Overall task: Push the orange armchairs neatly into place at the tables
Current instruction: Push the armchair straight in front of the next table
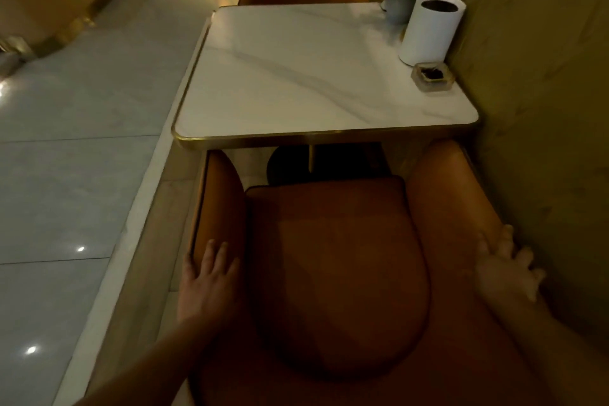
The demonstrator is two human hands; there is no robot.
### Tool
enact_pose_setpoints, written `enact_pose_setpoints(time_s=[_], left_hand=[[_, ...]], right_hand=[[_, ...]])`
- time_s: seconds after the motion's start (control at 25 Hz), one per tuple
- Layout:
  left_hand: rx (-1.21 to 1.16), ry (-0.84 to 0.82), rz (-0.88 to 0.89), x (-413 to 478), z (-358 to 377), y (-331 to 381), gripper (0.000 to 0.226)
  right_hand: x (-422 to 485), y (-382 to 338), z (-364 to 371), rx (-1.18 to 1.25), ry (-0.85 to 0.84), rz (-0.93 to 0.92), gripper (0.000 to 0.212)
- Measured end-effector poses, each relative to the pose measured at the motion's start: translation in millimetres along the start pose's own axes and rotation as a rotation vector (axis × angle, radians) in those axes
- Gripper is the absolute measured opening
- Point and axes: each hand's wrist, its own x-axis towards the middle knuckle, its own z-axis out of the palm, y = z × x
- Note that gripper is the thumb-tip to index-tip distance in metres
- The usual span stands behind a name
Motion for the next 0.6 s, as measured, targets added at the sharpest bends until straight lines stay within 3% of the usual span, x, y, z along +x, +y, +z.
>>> enact_pose_setpoints(time_s=[0.28,0.4,0.6], left_hand=[[-0.035,0.122,-0.025,16.5,24.5,-2.5,0.088],[0.008,0.015,-0.060,22.8,9.9,9.5,0.080],[-0.083,0.064,-0.052,29.3,21.6,7.5,0.089]], right_hand=[[23.6,-4.3,2.9,-0.028,0.109,-0.068,0.091],[39.3,-1.2,-0.2,-0.050,0.141,-0.100,0.090],[50.4,0.1,-0.4,-0.042,0.157,-0.117,0.093]])
